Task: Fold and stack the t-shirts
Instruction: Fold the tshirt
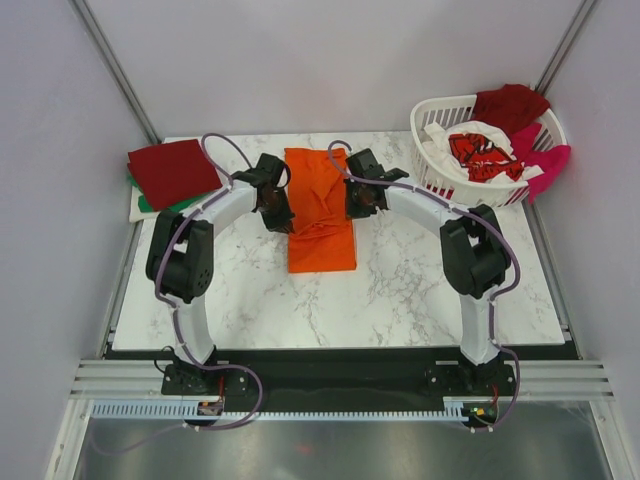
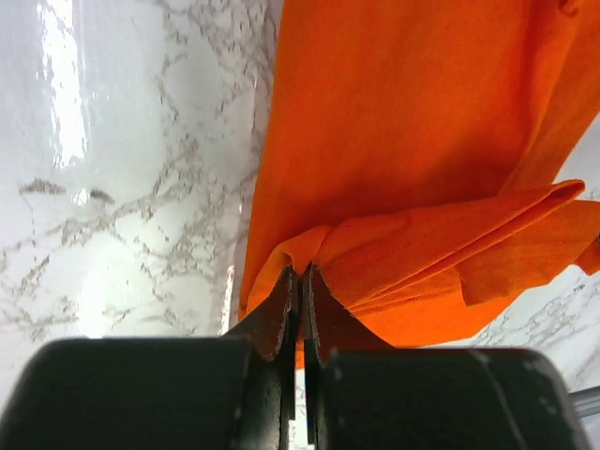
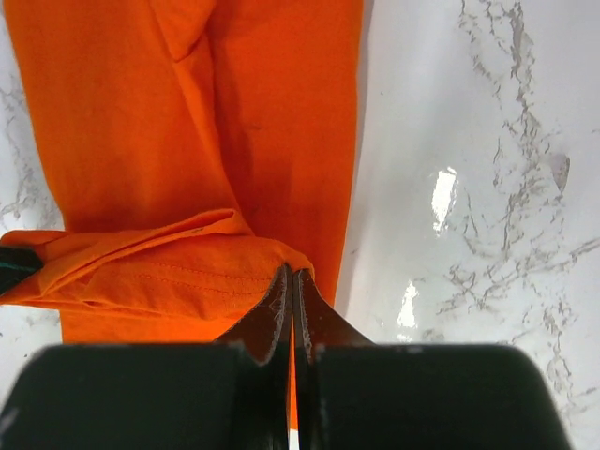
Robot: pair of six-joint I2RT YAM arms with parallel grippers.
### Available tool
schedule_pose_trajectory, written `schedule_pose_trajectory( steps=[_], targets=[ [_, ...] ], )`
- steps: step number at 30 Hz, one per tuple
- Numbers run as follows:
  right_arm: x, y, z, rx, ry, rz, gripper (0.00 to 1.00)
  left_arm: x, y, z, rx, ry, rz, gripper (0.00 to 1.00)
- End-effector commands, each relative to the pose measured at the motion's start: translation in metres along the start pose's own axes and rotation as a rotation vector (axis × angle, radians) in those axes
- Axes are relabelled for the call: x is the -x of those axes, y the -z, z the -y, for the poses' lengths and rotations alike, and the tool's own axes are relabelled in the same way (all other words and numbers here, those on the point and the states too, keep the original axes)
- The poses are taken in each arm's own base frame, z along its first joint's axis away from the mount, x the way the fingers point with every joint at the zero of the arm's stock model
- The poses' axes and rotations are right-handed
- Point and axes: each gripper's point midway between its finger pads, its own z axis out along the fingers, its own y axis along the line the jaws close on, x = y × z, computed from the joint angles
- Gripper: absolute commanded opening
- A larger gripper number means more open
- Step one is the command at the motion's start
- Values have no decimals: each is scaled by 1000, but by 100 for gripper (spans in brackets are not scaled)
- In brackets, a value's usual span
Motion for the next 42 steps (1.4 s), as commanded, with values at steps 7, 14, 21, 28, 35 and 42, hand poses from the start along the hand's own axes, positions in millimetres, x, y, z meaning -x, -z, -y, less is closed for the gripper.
schedule_pose_trajectory(
  steps=[7, 14, 21, 28, 35, 42],
  targets=[
    [57, -23, 5, 13, -43, 65, 48, 42, -26, 8, -7, -30, 28, 8],
    [133, 14, 7, 26, -79, 179, 70, 87, 2, 25, -77, -4, 112, 73],
    [105, 50, 9, 63, -54, 176, 73, 110, 73, 26, -54, -64, 268, 81],
    [52, 67, -32, 328, -22, 105, 31, 49, 94, 13, -56, -93, 225, 65],
    [2, 46, -82, 423, 49, -20, 13, -5, 106, 4, -94, -162, 179, 58],
    [-11, 10, -98, 424, 58, -71, 11, -21, 148, -13, -117, -300, 265, 57]
  ],
)
